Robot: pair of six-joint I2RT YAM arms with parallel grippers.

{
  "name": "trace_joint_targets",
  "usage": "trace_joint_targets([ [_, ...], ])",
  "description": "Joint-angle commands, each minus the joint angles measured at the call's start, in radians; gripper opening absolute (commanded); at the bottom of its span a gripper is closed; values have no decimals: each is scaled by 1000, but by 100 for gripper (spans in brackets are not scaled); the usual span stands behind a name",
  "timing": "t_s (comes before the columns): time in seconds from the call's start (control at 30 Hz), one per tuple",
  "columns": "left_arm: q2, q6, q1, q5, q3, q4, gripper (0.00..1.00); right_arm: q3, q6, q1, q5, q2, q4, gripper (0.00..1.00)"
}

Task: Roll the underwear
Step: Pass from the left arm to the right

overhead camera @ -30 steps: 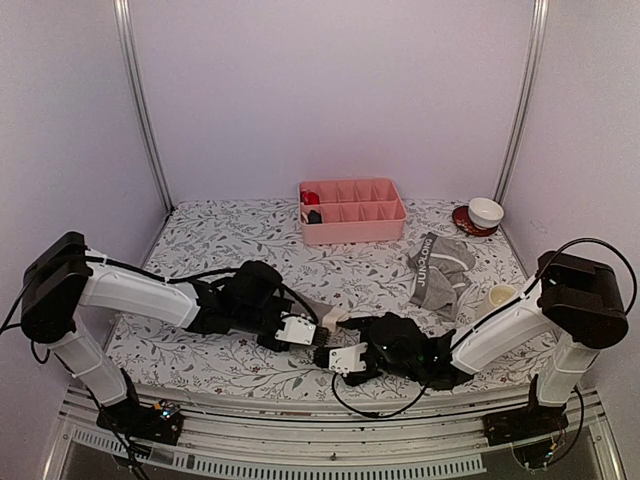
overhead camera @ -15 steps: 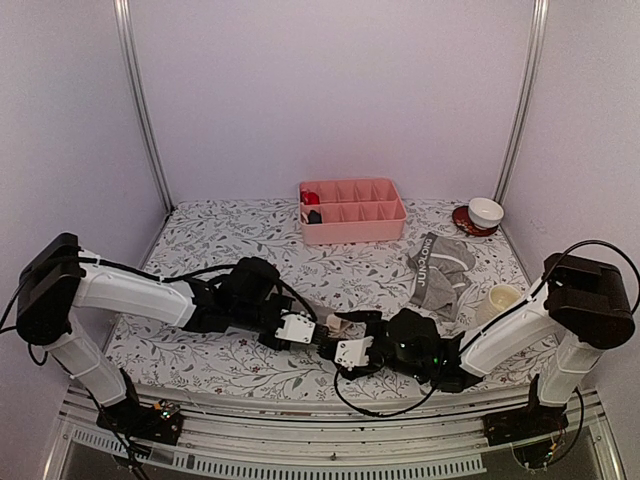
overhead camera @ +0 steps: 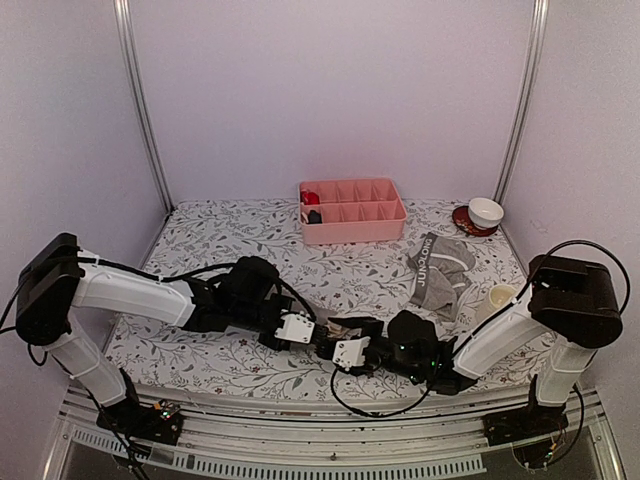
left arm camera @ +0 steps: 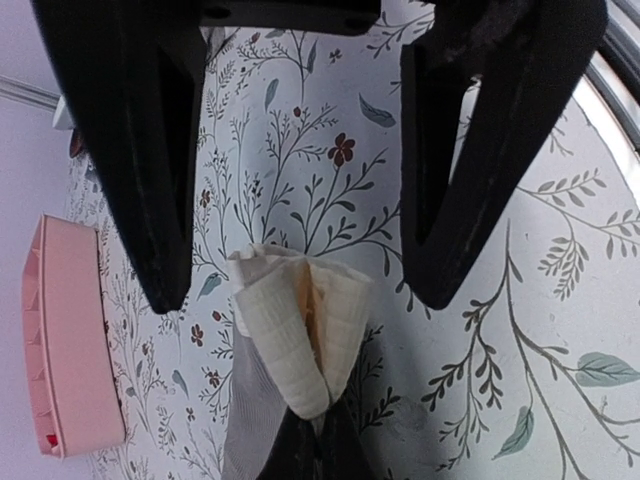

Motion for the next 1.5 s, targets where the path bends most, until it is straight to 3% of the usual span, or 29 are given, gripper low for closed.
trace_joint_targets([
  [0.0, -29, -2, 12, 25, 5, 3, 0, 23, 20, -9, -30, 31, 20, 61],
  [0.13, -26, -2, 13, 26, 5, 5, 0, 33, 29, -10, -31, 35, -1, 59],
  [0.33, -24, -3, 11, 30, 5, 5, 0, 53, 39, -14, -52, 41, -41, 46],
  [0.63, -24, 0, 13, 36, 1, 5, 0, 77, 47, -16, -36, 69, -70, 36],
  [1.07, -33, 6, 11, 43, -9, 5, 0, 115, 56, -26, 38, 105, -99, 34],
  [1.23, -41, 2, 13, 47, -21, 18, 0, 103, 77, -27, 12, 86, -106, 52],
  [1.47, -58, -9, 22, 64, -35, 40, 0, 59, 98, -40, -47, 40, -74, 59],
])
